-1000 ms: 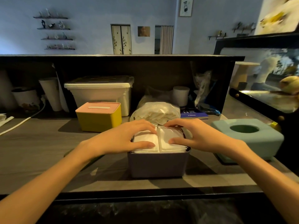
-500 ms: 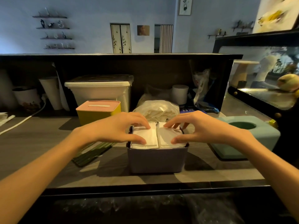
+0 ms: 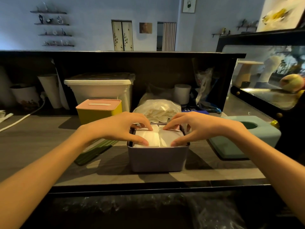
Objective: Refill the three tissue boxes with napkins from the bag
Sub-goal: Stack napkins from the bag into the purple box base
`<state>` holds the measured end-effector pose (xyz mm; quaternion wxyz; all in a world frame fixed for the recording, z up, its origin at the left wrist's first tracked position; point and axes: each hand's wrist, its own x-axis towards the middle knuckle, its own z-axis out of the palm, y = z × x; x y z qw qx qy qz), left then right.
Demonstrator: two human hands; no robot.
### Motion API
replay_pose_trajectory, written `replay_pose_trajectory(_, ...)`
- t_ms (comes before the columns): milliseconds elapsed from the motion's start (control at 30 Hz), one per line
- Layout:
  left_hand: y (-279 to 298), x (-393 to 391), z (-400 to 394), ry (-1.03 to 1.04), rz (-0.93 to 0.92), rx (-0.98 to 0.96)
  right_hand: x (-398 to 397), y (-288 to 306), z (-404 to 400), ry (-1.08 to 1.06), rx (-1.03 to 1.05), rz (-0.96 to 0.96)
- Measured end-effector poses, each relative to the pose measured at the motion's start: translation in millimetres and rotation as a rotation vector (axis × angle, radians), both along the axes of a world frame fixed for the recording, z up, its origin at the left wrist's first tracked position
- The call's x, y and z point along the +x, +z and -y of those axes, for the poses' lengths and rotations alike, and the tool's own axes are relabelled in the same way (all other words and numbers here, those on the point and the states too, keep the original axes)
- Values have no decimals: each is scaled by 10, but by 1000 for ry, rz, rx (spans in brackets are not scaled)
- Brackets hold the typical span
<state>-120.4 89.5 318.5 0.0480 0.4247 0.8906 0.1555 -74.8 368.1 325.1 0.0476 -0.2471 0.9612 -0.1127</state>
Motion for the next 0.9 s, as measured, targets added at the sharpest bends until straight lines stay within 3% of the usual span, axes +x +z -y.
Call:
replay_pose_trajectory(100, 88, 88, 71, 34, 28, 131, 23, 63, 7, 7, -96, -51)
replay_pose_trajectory(233, 171, 104, 257, 157, -85, 347, 52, 149, 26, -13, -282, -118)
replay_pose_trajectory(333, 27, -91, 526, 283, -148, 164, 42, 169, 89, -43, -343, -142)
replay_pose_trajectory(433, -274, -262, 721, 465, -26, -156, 21, 138, 156, -46, -358, -160)
replay_pose_trajectory(500, -423, -295, 785, 550, 30, -244, 16, 110, 199, -46, -362, -167)
replay_pose_trajectory(733, -606, -288, 797, 680, 60, -227, 4, 35, 235, -79, -399, -200)
replay_pose_trajectory(900, -339, -194, 813, 693, 57, 77, -12, 91, 192, -143, -484, -302)
